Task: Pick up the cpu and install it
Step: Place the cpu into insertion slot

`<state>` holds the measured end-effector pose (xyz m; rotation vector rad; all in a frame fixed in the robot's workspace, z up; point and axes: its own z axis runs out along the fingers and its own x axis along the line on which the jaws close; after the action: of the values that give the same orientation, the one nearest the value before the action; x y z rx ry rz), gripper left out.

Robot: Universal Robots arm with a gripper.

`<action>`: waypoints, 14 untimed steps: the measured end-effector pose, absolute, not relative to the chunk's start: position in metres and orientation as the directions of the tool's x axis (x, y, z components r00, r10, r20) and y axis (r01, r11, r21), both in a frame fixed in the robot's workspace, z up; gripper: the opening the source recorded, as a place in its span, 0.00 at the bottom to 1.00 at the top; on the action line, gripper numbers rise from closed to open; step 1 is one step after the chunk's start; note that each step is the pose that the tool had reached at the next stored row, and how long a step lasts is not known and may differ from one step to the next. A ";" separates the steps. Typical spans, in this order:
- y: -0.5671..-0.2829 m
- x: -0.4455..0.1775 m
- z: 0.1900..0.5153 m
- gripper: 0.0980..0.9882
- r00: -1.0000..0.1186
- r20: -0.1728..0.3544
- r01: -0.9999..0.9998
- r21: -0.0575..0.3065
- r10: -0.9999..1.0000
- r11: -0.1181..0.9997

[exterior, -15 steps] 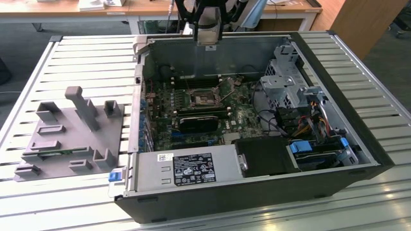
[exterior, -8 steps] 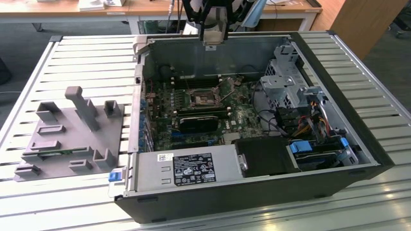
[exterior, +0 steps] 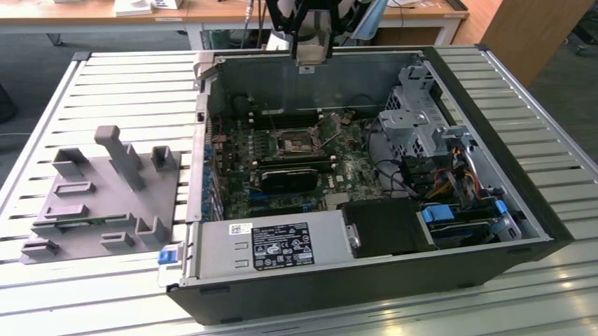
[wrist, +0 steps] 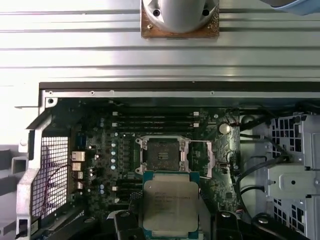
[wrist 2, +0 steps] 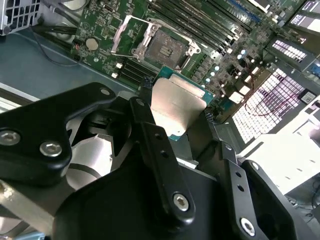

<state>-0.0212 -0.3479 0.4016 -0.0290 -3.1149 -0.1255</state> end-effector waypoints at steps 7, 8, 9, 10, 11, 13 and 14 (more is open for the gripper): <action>-0.348 -0.021 0.401 0.49 -0.995 0.025 0.102 0.080 0.100 0.992; -0.348 -0.021 0.401 0.49 -0.993 0.025 0.114 0.080 0.112 0.990; -0.348 -0.021 0.401 0.49 -0.992 0.025 0.128 0.080 0.126 0.989; -0.348 -0.021 0.401 0.49 -0.990 0.025 0.142 0.080 0.140 0.987; -0.348 -0.021 0.401 0.49 -0.988 0.025 0.156 0.080 0.154 0.985; -0.348 -0.021 0.401 0.49 -0.982 0.025 0.186 0.080 0.185 0.979; -0.348 -0.021 0.401 0.49 -0.979 0.025 0.201 0.080 0.200 0.976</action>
<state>-0.0213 -0.3479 0.4012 -0.3154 -3.1064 -0.1286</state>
